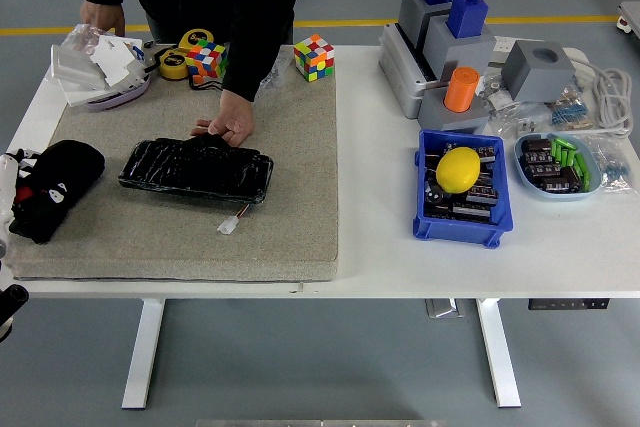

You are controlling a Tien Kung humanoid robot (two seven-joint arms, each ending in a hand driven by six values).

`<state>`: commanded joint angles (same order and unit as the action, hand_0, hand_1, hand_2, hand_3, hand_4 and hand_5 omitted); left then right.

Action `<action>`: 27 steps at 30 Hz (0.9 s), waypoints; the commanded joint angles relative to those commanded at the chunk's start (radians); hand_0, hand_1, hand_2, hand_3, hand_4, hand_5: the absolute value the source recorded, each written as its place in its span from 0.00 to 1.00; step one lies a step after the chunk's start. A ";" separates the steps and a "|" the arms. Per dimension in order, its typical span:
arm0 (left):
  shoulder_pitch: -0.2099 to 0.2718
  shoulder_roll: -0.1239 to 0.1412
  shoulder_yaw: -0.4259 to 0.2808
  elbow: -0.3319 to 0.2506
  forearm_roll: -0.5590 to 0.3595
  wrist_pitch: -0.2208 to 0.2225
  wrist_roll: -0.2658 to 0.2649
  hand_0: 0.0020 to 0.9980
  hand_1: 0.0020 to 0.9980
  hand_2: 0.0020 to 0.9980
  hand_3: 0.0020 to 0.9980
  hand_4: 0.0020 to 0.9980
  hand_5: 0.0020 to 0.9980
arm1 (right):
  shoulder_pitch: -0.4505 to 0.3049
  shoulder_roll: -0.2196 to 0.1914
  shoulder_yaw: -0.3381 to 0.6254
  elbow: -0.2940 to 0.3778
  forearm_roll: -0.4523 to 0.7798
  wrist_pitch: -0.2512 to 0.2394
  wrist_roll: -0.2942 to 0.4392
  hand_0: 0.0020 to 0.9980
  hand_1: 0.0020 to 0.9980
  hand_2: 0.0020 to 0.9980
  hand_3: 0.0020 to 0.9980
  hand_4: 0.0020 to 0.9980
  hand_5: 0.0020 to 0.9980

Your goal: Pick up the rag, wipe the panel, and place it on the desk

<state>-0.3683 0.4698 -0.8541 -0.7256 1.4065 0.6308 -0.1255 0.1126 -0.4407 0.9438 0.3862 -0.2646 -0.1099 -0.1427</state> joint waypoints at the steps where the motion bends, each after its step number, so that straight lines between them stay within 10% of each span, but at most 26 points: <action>1: -0.001 -0.001 0.002 0.003 0.001 -0.005 0.009 0.30 0.47 0.51 0.63 0.81 0.33 | -0.001 0.000 0.002 0.000 0.000 0.000 0.001 0.72 0.62 0.67 0.61 1.00 0.61; 11: 0.000 0.000 -0.015 -0.027 0.051 -0.027 0.048 0.34 0.51 0.53 0.67 0.88 0.36 | 0.001 -0.001 -0.001 -0.002 0.006 0.003 0.001 0.72 0.62 0.67 0.61 1.00 0.61; 12: -0.001 -0.001 -0.019 -0.031 0.054 -0.027 0.048 0.36 0.55 0.61 0.75 1.00 0.53 | 0.001 -0.001 -0.002 -0.002 0.006 0.003 0.001 0.72 0.62 0.67 0.61 1.00 0.61; 27: 0.001 0.026 -0.070 -0.097 0.110 -0.054 0.091 0.37 0.57 0.63 0.76 1.00 0.65 | 0.003 -0.002 -0.015 -0.010 0.021 0.004 0.001 0.72 0.62 0.67 0.61 1.00 0.60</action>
<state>-0.3678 0.4961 -0.9241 -0.8227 1.5166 0.5764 -0.0344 0.1157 -0.4426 0.9283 0.3761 -0.2434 -0.1055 -0.1419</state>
